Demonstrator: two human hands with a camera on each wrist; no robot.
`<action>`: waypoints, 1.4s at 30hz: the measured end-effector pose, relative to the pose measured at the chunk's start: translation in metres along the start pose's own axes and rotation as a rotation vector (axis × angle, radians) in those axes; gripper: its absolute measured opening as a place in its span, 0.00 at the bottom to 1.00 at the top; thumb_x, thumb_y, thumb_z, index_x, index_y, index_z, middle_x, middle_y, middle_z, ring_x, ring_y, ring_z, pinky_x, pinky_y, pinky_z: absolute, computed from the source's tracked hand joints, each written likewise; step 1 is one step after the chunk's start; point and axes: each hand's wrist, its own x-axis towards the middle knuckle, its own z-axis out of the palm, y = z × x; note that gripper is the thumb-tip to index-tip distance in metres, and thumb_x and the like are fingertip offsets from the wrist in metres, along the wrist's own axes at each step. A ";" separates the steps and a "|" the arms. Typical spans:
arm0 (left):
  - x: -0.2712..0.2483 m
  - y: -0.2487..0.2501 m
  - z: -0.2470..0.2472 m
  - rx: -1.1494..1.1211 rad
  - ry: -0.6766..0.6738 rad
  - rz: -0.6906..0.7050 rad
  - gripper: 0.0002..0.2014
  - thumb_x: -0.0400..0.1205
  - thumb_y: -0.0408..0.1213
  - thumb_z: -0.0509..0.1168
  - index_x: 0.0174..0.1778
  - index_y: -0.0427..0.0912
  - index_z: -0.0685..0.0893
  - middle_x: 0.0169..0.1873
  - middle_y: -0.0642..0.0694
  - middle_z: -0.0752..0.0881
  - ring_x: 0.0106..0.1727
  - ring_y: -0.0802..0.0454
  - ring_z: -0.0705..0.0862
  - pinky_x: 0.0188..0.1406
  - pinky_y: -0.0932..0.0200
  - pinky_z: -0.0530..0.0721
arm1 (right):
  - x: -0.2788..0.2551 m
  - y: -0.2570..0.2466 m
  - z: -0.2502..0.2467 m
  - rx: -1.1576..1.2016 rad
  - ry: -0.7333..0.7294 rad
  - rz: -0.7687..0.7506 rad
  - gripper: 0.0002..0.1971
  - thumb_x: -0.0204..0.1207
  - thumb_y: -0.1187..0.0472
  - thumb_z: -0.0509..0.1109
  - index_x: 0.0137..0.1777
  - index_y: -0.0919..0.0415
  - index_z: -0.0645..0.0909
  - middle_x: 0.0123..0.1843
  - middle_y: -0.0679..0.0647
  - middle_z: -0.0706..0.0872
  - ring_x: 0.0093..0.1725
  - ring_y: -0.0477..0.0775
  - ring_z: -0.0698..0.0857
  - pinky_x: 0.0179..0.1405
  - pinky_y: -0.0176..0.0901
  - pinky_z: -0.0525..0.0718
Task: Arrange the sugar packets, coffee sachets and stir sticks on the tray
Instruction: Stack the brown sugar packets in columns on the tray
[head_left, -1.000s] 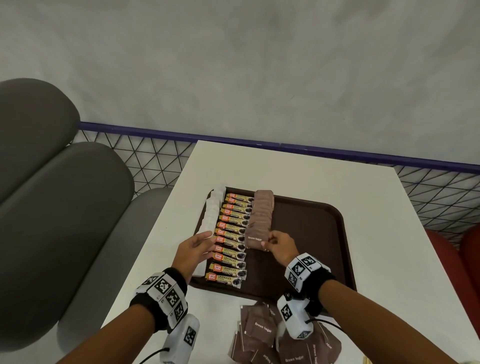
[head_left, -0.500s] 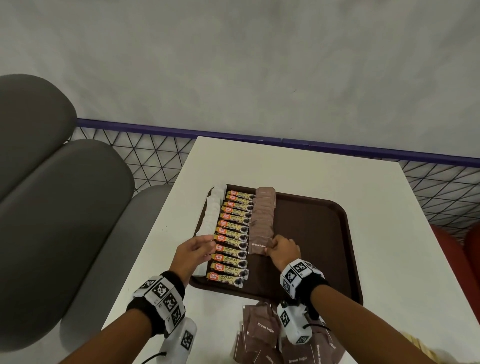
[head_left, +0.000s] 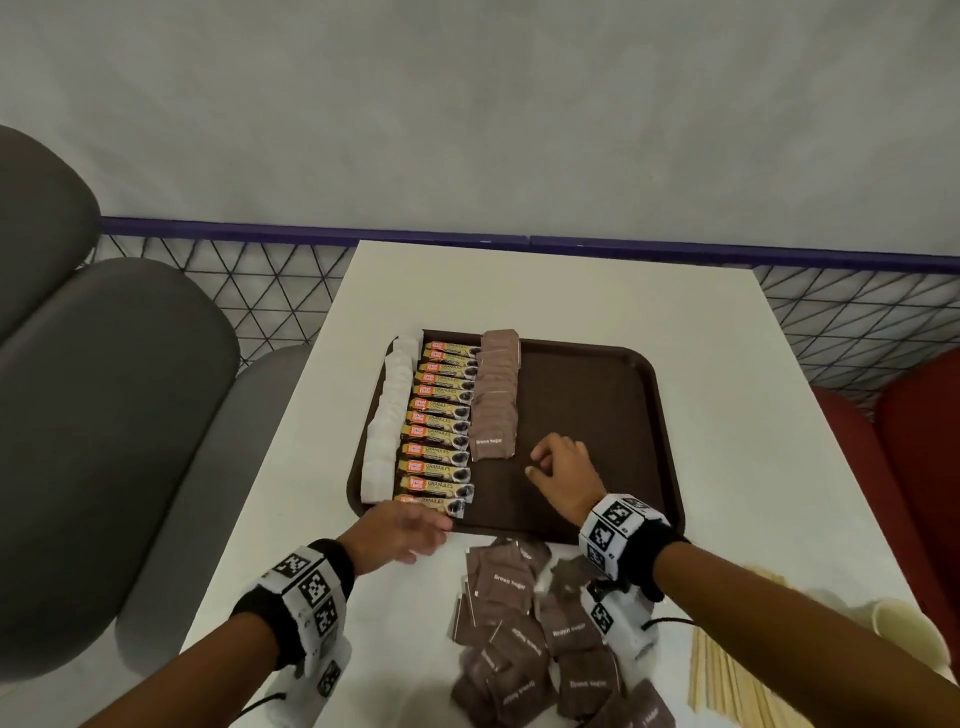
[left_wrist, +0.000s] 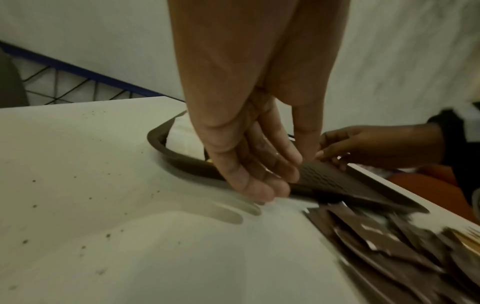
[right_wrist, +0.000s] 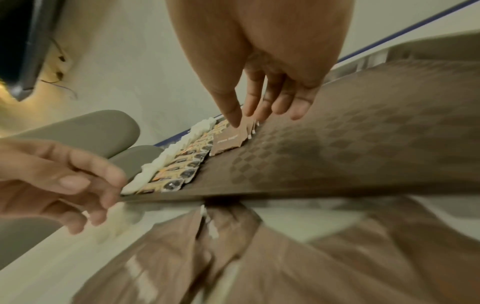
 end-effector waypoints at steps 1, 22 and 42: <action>-0.002 -0.003 0.005 0.060 -0.041 -0.001 0.08 0.80 0.33 0.68 0.53 0.46 0.84 0.44 0.51 0.86 0.44 0.58 0.83 0.41 0.68 0.81 | -0.009 0.003 -0.004 0.014 -0.051 -0.022 0.07 0.74 0.61 0.69 0.42 0.52 0.72 0.43 0.48 0.75 0.48 0.49 0.73 0.50 0.38 0.71; -0.002 -0.017 0.081 0.446 0.110 0.057 0.35 0.68 0.30 0.76 0.68 0.43 0.68 0.58 0.46 0.69 0.57 0.51 0.74 0.50 0.74 0.72 | -0.106 0.001 0.012 -0.256 -0.337 -0.150 0.25 0.78 0.55 0.63 0.73 0.62 0.65 0.69 0.58 0.67 0.70 0.59 0.67 0.72 0.48 0.68; -0.007 -0.031 0.089 0.380 0.115 0.025 0.42 0.63 0.27 0.77 0.73 0.39 0.67 0.65 0.38 0.75 0.64 0.39 0.78 0.65 0.47 0.79 | -0.108 0.001 0.016 -0.385 -0.594 -0.162 0.65 0.56 0.61 0.84 0.81 0.53 0.36 0.79 0.57 0.54 0.77 0.62 0.56 0.74 0.61 0.69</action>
